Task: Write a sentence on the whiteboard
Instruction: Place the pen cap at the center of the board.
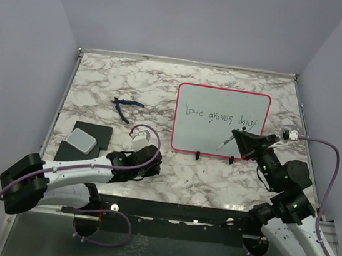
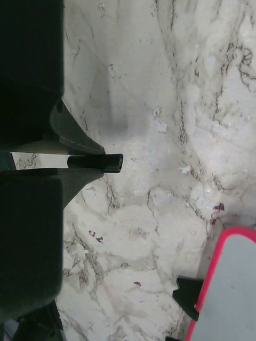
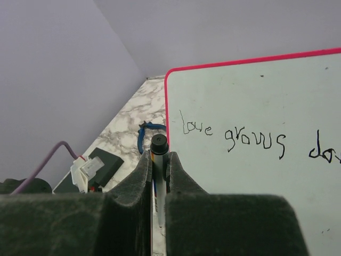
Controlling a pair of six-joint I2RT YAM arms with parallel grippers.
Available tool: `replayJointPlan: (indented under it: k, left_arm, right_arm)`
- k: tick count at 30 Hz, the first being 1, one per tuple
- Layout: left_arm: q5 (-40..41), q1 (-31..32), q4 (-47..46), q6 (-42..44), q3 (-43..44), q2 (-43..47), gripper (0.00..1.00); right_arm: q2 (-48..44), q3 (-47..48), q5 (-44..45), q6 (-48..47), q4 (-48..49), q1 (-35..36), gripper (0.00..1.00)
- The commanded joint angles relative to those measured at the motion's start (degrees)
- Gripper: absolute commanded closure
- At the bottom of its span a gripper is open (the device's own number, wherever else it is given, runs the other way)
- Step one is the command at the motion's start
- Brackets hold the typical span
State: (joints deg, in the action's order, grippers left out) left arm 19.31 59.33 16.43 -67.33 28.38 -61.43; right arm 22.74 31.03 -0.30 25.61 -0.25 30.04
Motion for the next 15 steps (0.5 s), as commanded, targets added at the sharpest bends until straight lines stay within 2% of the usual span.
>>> replayJointPlan:
  k: [1,6,7,11,15]
  left_arm:
    - [-2.7,-0.9,1.9,-7.1,-1.0,-6.1,0.97]
    - [-5.0,-1.6,1.9,-7.2,0.9,-13.0,0.97]
    - [-5.2,-1.7,1.8,-7.3,1.3,-14.3,0.94]
    - [-6.6,-1.7,1.9,-7.7,2.4,-16.8,0.70]
    - [-8.3,-1.6,2.0,-8.6,2.9,-17.5,0.58]
  right_arm:
    - [-0.1,1.5,1.8,-0.2,-1.9,0.3,0.99]
    - [-0.9,1.4,2.5,-0.8,-3.0,0.4,0.99]
    - [-1.3,1.3,2.6,-0.9,-3.2,0.4,0.99]
    - [-2.6,1.1,3.4,-1.3,-4.4,0.4,0.99]
    - [-3.6,1.0,4.1,-1.3,-5.3,0.4,0.99]
